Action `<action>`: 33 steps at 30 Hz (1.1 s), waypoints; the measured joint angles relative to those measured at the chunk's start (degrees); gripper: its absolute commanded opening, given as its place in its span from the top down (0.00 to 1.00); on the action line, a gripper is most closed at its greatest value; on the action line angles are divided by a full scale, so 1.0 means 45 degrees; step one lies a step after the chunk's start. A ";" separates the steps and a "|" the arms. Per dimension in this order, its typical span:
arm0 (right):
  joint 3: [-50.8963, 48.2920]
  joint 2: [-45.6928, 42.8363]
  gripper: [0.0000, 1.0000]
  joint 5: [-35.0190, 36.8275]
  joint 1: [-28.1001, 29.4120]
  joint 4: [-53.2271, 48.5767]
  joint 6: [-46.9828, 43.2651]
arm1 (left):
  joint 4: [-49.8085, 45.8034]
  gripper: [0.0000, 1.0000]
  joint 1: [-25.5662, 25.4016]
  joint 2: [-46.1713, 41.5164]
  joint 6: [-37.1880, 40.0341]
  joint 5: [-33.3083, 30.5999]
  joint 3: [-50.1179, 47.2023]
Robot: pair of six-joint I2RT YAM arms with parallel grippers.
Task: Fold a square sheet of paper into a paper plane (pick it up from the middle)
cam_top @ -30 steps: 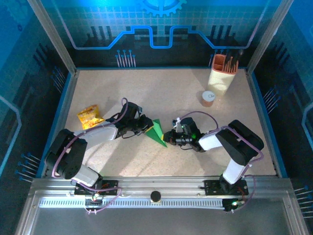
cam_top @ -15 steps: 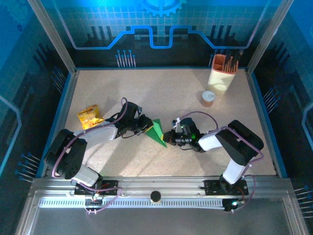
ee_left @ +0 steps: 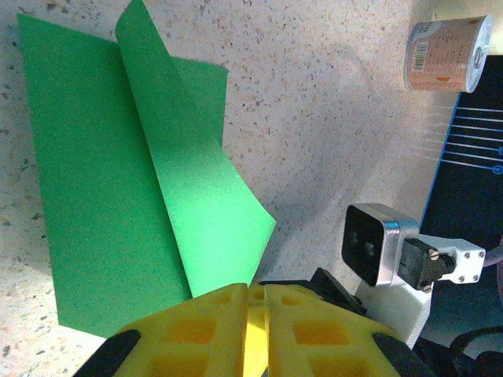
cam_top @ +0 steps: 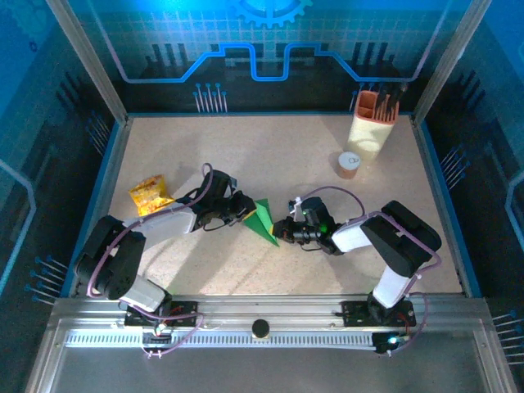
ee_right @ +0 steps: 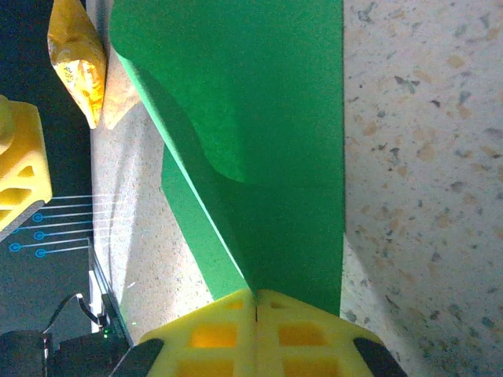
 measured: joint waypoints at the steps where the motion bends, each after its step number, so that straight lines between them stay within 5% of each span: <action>1: 0.0000 0.0000 1.00 0.0000 0.0000 0.0049 0.0000 | 0.0000 0.85 0.0000 0.0000 0.0000 0.0000 0.0000; 33: -0.0083 0.0243 1.00 0.0588 0.0330 0.0112 0.0233 | 0.0826 0.88 0.0010 0.1885 -0.0321 0.0243 -0.0374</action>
